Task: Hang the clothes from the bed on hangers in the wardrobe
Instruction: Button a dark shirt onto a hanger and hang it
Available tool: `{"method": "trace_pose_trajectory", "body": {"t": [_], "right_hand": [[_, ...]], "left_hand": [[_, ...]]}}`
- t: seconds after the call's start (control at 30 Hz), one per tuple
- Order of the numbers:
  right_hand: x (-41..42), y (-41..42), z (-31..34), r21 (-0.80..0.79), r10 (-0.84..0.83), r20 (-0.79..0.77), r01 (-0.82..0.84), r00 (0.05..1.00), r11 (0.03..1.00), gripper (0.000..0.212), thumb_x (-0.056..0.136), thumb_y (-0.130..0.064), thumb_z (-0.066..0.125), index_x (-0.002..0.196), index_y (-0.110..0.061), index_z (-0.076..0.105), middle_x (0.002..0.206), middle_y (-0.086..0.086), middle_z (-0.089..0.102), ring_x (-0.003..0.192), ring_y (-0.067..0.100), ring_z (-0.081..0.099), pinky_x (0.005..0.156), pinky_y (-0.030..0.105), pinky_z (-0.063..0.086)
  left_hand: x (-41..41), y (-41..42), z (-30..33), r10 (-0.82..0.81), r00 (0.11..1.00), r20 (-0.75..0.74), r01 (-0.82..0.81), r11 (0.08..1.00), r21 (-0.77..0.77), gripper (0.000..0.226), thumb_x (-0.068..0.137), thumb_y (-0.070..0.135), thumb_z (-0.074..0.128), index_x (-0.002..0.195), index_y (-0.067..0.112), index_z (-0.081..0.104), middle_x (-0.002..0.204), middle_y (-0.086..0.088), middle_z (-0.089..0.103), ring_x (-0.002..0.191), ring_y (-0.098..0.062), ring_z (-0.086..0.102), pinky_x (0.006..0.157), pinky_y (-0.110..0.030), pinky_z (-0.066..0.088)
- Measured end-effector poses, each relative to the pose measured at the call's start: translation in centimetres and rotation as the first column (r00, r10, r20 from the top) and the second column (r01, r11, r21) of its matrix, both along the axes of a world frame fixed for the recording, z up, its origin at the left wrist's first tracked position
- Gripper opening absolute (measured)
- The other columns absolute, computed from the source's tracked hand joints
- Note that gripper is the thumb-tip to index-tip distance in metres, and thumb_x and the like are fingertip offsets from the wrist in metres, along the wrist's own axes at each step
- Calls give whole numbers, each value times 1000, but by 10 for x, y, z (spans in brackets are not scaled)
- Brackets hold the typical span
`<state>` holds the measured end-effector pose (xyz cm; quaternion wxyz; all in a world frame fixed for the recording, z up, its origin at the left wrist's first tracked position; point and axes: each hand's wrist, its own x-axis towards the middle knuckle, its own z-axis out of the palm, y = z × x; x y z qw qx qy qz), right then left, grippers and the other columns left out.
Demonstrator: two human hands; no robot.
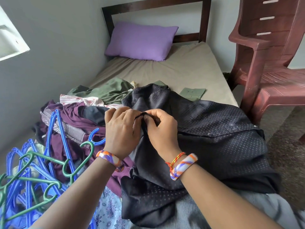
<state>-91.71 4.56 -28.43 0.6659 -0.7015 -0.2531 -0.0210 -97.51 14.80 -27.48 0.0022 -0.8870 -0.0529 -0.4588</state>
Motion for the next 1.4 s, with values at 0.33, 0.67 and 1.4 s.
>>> {"method": "trace_pose_trajectory", "body": {"t": [0.33,0.67,1.4], "right_hand": [[-4,2,17,-268,-63,145,101,987,958,12,88,-21,54,92,-13,62,91,7,69,84,26,63,68,33,47],[24,-5,7,-481,248,65,-187,967,856,19,88,-27,57,79,-16,69,73,6,66,73,28,60,72,42,52],[42,-18,50,-585,567,244,-347,787,733,17,87,-14,63,100,-12,74,90,2,73,79,-1,56,66,1,37]], "left_hand": [[3,-3,7,83,990,-114,-84,996,-3,24,82,25,51,68,7,60,66,-5,64,72,-27,64,81,-36,29],[4,16,15,9,895,-446,-55,994,-91,34,67,45,43,59,15,59,54,-1,63,53,-27,60,75,-39,45],[-21,21,9,-129,988,-82,147,948,283,15,90,9,51,97,21,56,93,0,70,105,-25,47,65,-58,47]]}}
